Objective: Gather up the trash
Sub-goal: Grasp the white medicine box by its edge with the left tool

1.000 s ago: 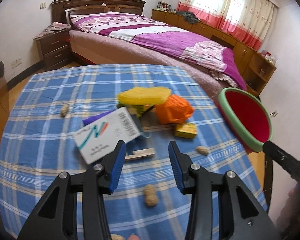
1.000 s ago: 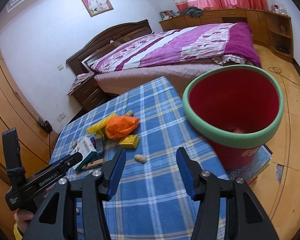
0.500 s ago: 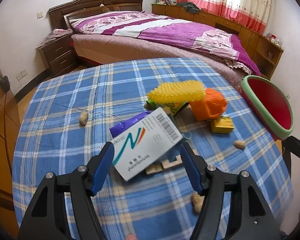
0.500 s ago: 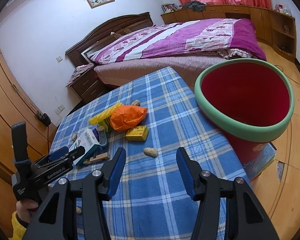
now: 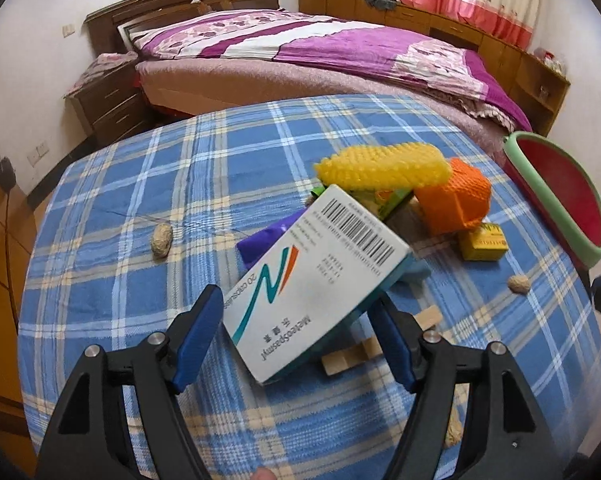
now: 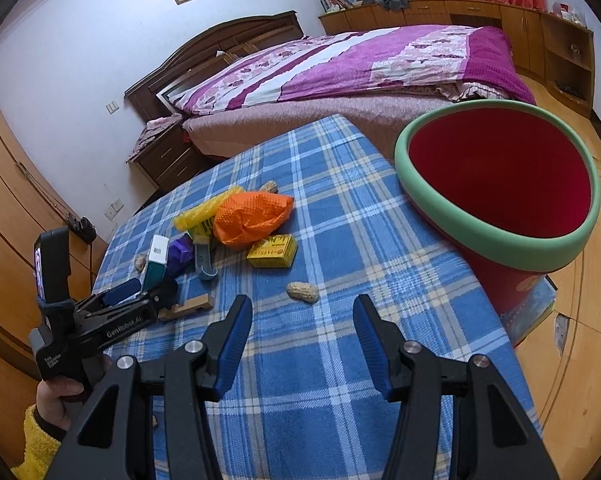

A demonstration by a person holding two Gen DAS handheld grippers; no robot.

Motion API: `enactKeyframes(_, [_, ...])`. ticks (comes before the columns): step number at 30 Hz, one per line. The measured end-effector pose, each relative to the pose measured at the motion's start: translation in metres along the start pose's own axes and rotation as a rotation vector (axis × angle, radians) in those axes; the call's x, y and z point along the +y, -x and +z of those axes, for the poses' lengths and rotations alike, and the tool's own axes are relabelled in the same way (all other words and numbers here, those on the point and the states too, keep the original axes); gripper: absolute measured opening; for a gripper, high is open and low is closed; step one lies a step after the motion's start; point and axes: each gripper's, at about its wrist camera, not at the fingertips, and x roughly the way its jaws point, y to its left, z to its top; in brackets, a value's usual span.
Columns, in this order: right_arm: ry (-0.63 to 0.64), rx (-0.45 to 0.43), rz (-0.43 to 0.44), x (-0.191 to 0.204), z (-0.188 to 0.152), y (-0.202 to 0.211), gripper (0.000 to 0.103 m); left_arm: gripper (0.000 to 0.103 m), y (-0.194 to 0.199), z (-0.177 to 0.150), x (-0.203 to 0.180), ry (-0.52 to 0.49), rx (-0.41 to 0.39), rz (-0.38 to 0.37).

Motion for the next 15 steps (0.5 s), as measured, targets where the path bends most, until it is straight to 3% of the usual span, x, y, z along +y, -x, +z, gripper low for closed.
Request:
enactKeyframes(4, [-0.001,0.010,0.000,0.000,-0.001,-0.003,0.056,0.071,0.001,0.000,0.008,0.037,-0.003,-0.030])
enactKeyframes(8, [-0.001,0.019,0.005,0.001,-0.002,-0.004,0.056,0.043,0.005,0.000,0.016,0.071,-0.021,-0.015])
enactKeyframes(9, [0.000,0.021,0.006,0.001,-0.002,-0.005,0.056,0.039,0.005,0.000,0.019,0.090,-0.019,-0.028])
enactKeyframes(11, [0.002,0.023,0.009,0.001,-0.001,-0.005,0.056,0.021,0.004,-0.002,0.028,0.147,-0.002,-0.082])
enactKeyframes(15, [0.010,0.023,0.013,0.004,-0.002,-0.005,0.056,0.019,0.007,-0.007,0.036,0.184,-0.009,-0.108])
